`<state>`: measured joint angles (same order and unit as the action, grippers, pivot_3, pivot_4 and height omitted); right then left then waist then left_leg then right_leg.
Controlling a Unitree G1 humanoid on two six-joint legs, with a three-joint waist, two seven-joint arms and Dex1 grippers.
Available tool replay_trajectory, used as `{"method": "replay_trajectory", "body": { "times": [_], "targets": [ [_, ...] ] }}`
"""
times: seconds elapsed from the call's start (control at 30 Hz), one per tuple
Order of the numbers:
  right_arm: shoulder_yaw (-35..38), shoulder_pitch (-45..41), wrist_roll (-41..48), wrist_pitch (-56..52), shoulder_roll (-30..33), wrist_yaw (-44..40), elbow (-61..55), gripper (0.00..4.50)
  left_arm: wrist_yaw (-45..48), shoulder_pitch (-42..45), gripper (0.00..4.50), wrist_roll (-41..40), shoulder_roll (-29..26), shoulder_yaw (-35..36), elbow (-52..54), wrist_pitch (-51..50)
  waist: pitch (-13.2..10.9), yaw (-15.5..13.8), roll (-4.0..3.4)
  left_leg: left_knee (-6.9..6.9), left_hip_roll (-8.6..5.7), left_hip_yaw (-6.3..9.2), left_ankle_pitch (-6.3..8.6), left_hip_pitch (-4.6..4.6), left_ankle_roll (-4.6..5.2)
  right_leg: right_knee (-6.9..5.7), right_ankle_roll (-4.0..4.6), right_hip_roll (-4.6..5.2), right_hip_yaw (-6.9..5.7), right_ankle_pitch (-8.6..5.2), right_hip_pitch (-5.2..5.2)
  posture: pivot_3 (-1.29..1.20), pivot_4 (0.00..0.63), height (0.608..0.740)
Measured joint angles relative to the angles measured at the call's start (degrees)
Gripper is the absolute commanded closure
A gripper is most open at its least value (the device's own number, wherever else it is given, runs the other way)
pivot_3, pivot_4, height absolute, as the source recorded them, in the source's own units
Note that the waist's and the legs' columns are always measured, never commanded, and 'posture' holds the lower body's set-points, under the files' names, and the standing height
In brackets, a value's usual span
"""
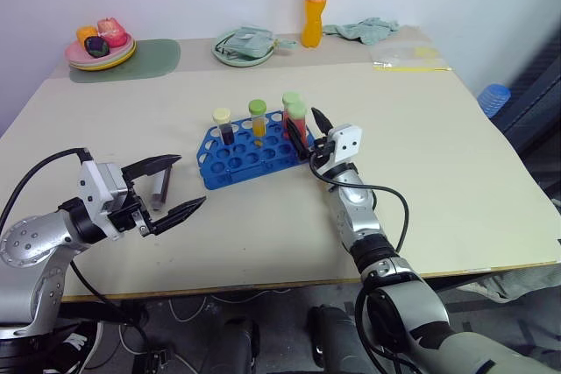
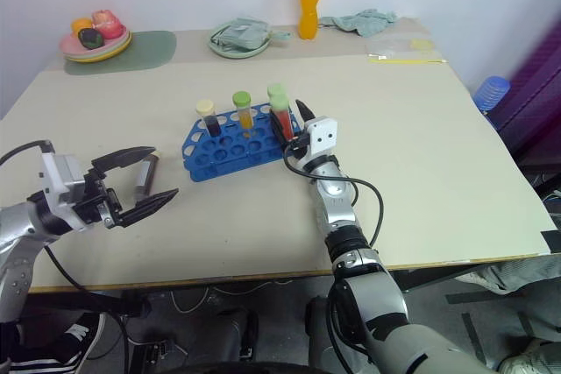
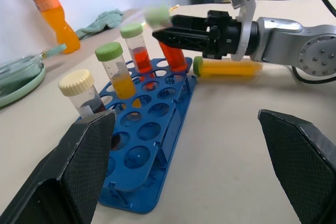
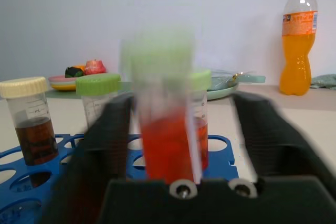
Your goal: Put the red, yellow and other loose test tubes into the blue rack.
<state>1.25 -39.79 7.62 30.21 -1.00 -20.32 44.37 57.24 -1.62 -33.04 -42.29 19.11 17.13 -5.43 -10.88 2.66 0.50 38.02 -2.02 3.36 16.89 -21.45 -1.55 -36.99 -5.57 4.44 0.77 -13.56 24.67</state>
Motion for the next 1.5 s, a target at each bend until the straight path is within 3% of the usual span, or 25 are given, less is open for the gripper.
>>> {"method": "replay_trajectory", "body": {
  "times": [0.23, 0.43, 0.57, 0.63, 0.77, 0.87, 0.97, 1.23, 1.5],
  "targets": [
    [-2.56, 3.56, -1.86, -3.06, 4.86, -3.19, -8.89, 0.06, -0.32, 0.10, 0.00, 0.01, 0.01, -0.06, 0.18, 0.00, 0.00, -0.26, 0.00, 0.01, -0.02, 0.00, 0.00, -0.02, 0.01, 0.03, 0.00, 0.03, 0.00, 0.00, -0.02, 0.00, 0.150, 0.740],
    [-5.41, 14.06, 0.54, -21.92, 15.61, -11.44, -35.86, 0.06, -0.41, 0.04, 0.00, 0.02, 0.03, -0.01, 0.69, 0.06, -0.01, -0.25, 0.00, 0.00, -0.01, 0.00, 0.03, -0.01, 0.05, 0.05, -0.01, 0.03, 0.00, -0.01, -0.03, 0.00, 0.150, 0.740],
    [-3.89, 14.54, 1.25, -36.92, 21.73, -11.32, -46.00, 0.06, -0.42, 0.17, 0.00, 0.06, 0.08, -0.03, 0.59, 0.18, 0.00, -0.20, 0.02, 0.01, 0.01, 0.00, 0.03, 0.01, 0.05, 0.04, 0.00, -0.01, -0.01, -0.02, -0.04, 0.00, 0.150, 0.740],
    [-4.03, 13.92, 1.76, -48.23, 24.59, -10.88, -50.02, 0.06, -0.44, 0.41, 0.00, 0.10, 0.12, -0.07, 0.35, 0.20, 0.00, -0.26, 0.03, 0.01, 0.00, -0.01, 0.03, -0.01, 0.05, 0.04, 0.00, 0.01, -0.01, -0.02, -0.05, 0.00, 0.150, 0.740],
    [-4.24, 5.80, 5.72, -81.59, 31.38, -11.00, -55.17, 0.06, -0.73, 1.65, 0.00, 0.86, 0.21, -0.21, -0.97, 0.58, -0.02, -0.30, 0.02, 0.05, 0.00, 0.00, 0.04, -0.03, 0.07, 0.06, 0.01, 0.05, -0.02, -0.02, -0.03, 0.00, 0.150, 0.740],
    [-2.73, -1.81, 10.17, -99.81, 31.35, -10.98, -57.61, 0.06, -0.93, 2.44, 0.00, 1.33, 0.73, -0.49, -1.30, 0.81, -0.02, -0.19, 0.02, -0.01, 0.05, 0.03, 0.06, -0.04, 0.11, 0.09, 0.04, 0.00, -0.03, -0.04, -0.02, 0.00, 0.150, 0.740],
    [-2.60, -11.07, 14.06, -117.27, 30.04, -8.99, -52.76, 0.06, -0.91, 3.25, 0.00, 1.87, 0.80, -0.82, -1.66, 1.26, -0.01, -0.29, 0.04, -0.01, 0.04, 0.01, 0.06, -0.05, 0.11, 0.10, 0.04, 0.03, -0.04, -0.04, -0.02, 0.00, 0.150, 0.740],
    [-2.83, -19.24, 14.46, -122.36, 24.17, 4.24, -38.57, 0.06, -1.43, 2.37, 0.00, 2.59, 2.38, -1.52, -1.46, 2.02, -0.01, -0.32, 0.04, -0.01, -0.02, -0.02, 0.10, -0.27, 0.18, 0.29, 0.01, 0.12, -0.06, -0.02, 0.09, 0.00, 0.150, 0.740],
    [-7.88, -17.67, 21.62, -122.37, 27.08, 10.16, -35.91, 0.06, -3.35, -2.12, 0.00, 3.83, 4.51, -1.61, 0.67, 3.47, 0.00, -0.35, 0.04, 0.04, -0.03, -0.02, 0.11, -0.75, 0.20, 0.34, 0.00, 0.15, -0.07, -0.01, 0.48, 0.00, 0.150, 0.740]
  ]
}}
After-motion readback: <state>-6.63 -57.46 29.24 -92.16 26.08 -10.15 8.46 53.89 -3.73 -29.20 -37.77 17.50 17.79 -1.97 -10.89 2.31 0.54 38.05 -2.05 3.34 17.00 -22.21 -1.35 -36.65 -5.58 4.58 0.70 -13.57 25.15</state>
